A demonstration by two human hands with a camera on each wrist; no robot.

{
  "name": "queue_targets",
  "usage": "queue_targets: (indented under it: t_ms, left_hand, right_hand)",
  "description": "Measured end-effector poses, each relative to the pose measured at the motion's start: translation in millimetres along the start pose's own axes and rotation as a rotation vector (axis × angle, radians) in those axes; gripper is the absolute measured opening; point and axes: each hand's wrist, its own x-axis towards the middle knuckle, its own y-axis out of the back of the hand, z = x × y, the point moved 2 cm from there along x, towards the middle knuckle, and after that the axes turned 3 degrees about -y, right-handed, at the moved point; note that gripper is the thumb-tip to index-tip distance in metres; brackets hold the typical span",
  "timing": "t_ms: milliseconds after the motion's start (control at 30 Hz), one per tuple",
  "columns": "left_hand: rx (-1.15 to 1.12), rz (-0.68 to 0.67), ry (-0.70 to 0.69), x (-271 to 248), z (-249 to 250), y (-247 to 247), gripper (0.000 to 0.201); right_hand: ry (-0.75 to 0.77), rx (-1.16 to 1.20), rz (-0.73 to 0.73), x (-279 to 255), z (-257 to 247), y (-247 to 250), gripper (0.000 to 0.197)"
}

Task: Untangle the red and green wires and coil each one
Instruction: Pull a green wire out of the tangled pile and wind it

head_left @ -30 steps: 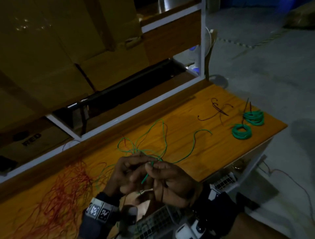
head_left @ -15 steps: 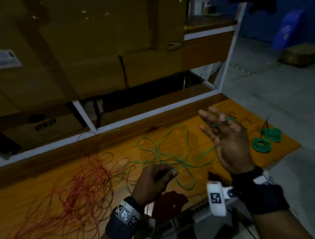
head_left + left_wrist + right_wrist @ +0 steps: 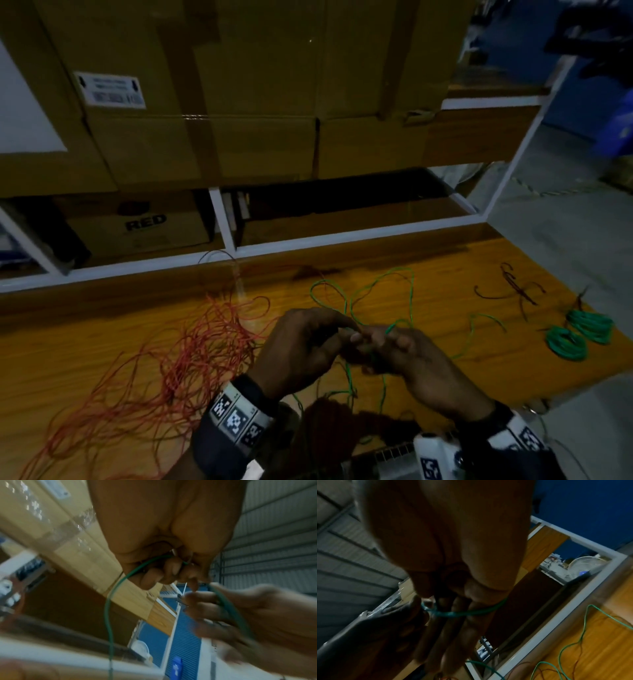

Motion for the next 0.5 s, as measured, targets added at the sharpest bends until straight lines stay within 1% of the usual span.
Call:
queue_targets:
  t_ms: [67,100,233,300,367,400,433,500]
  left_hand:
    - [-0.018,0.01,-0.042,3.2,4.6,8.7,0.016]
    - [-0.036,0.001,-0.071,5.3,6.3,12.0,0.014]
    - [-0.092,-0.134,-0.116,19.6,18.2,11.3,0.011]
    - [-0.141,-0.207,-0.122,29.4,25.0,8.4,0.011]
    - [-0.21,-0.236,-0.116,41.0,29.4,6.6,0.011]
    - [-0.239,-0.223,-0.109,46.8,29.6,5.1,0.013]
    - [-0.269,-0.193,-0.107,52.0,28.5,3.5,0.02]
    - [-0.318,-0.117,-0.103,57.4,24.4,0.1,0.043]
  right_hand:
    - [-0.096,-0.011,-0.163,-5.1,-0.5,-7.7,0.048]
    - [-0.119,-0.009,-0.221,-7.4,-0.3,-11.0,0.044]
    - [-0.067,0.029,-0.428,-10.9,-7.4,-24.7,0.031]
    - [-0.073,0.111,-0.517,-11.5,-14.2,-30.4,0.034]
    - [-0.07,0.2,-0.582,-11.7,-20.6,-32.2,0.039]
    - [-0.062,0.257,-0.61,-12.0,-24.8,-32.6,0.039]
    - [-0.052,0.329,-0.634,-12.6,-30.0,-32.8,0.037]
    - [0.004,0.47,-0.649,-14.1,-43.2,-33.3,0.032]
